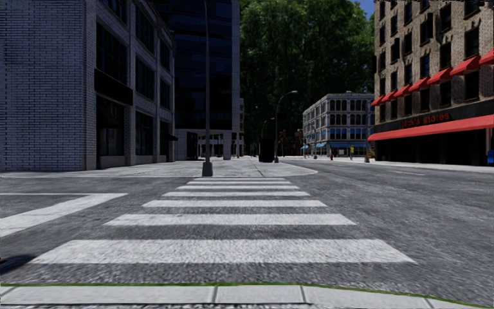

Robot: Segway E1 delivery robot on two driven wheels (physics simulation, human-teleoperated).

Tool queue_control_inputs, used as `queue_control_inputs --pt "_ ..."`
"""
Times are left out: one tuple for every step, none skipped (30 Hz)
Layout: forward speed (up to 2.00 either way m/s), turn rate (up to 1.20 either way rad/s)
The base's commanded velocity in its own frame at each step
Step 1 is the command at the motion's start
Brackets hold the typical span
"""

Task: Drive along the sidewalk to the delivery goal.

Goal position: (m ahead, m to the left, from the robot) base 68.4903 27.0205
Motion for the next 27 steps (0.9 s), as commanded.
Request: queue_control_inputs --pt "2.0 0.0" --pt "2.0 0.0" --pt "2.0 0.0" --pt "2.0 0.0" --pt "2.0 0.0" --pt "2.0 0.0" --pt "2.0 0.0" --pt "2.0 0.0" --pt "2.0 0.0" --pt "2.0 0.0" --pt "2.0 0.0" --pt "2.0 0.0" --pt "2.0 0.0" --pt "2.0 0.0" --pt "2.0 0.0" --pt "2.0 0.0" --pt "2.0 0.0" --pt "2.0 0.0" --pt "2.0 0.0" --pt "2.0 0.0" --pt "2.0 0.0" --pt "2.0 -0.48" --pt "2.0 -0.83" --pt "2.0 -0.81" --pt "2.0 0.0" --pt "2.0 0.0" --pt "2.0 0.0"
